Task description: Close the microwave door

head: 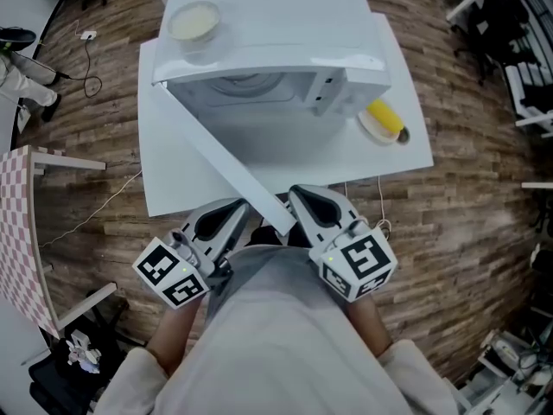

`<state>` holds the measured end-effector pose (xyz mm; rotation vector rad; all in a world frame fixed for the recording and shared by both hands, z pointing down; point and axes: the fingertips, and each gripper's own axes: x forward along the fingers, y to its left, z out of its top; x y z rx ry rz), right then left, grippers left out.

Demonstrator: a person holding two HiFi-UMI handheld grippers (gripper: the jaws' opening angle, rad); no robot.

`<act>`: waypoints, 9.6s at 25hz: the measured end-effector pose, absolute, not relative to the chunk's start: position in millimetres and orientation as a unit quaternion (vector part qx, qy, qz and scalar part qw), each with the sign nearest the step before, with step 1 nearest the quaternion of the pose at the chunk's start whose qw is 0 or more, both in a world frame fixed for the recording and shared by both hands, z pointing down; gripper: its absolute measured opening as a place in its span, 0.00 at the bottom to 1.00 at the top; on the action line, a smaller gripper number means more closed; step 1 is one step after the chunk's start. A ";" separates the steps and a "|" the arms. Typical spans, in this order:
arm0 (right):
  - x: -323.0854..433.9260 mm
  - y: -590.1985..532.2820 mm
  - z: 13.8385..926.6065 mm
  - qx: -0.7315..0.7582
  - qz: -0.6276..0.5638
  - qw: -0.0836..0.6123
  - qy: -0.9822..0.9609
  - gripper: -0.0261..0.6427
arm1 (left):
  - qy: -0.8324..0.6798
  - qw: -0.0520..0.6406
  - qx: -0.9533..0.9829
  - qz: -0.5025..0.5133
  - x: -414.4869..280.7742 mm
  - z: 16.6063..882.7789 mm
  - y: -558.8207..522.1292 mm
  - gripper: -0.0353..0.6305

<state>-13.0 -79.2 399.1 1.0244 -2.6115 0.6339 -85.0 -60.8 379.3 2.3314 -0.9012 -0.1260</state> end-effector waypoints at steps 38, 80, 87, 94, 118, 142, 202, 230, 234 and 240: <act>35.9 -104.9 405.8 0.398 0.253 0.116 -0.874 0.07 | -0.310 0.328 0.891 -0.049 -53.2 381.2 -97.3 0.08; 61.0 -141.5 400.0 0.398 0.253 0.110 -0.875 0.07 | -0.305 0.355 0.880 -0.077 -14.6 384.6 -165.7 0.08; 58.6 -160.8 398.7 0.403 0.233 0.115 -0.877 0.07 | -0.313 0.351 0.879 -0.076 -10.8 389.0 -173.4 0.08; 53.6 -179.8 393.8 0.400 0.223 0.114 -0.882 0.07 | -0.315 0.348 0.879 -0.085 -6.5 381.7 -182.3 0.08; 66.6 -214.7 398.4 0.410 0.221 0.108 -0.879 0.07 | -0.318 0.339 0.883 -0.071 17.3 386.4 -197.2 0.08; 67.9 -241.4 404.5 0.449 0.207 0.108 -0.862 0.07 | -0.343 0.327 0.878 -0.063 17.1 392.9 -218.1 0.08; 44.8 -163.2 368.9 0.451 0.183 0.068 -0.871 0.07 | -0.343 0.286 0.892 -0.070 9.1 364.9 -155.2 0.08; 24.2 -90.9 340.8 0.443 0.145 0.076 -0.881 0.07 | -0.358 0.212 0.908 -0.045 -21.7 339.2 -103.4 0.08; 26.6 -92.5 329.7 0.420 0.146 0.072 -0.893 0.07 | -0.361 0.211 0.907 -0.048 -24.4 332.8 -104.5 0.08; 38.6 -97.2 326.2 0.392 0.161 0.062 -0.904 0.07 | -0.372 0.205 0.904 -0.046 -16.6 333.9 -107.8 0.08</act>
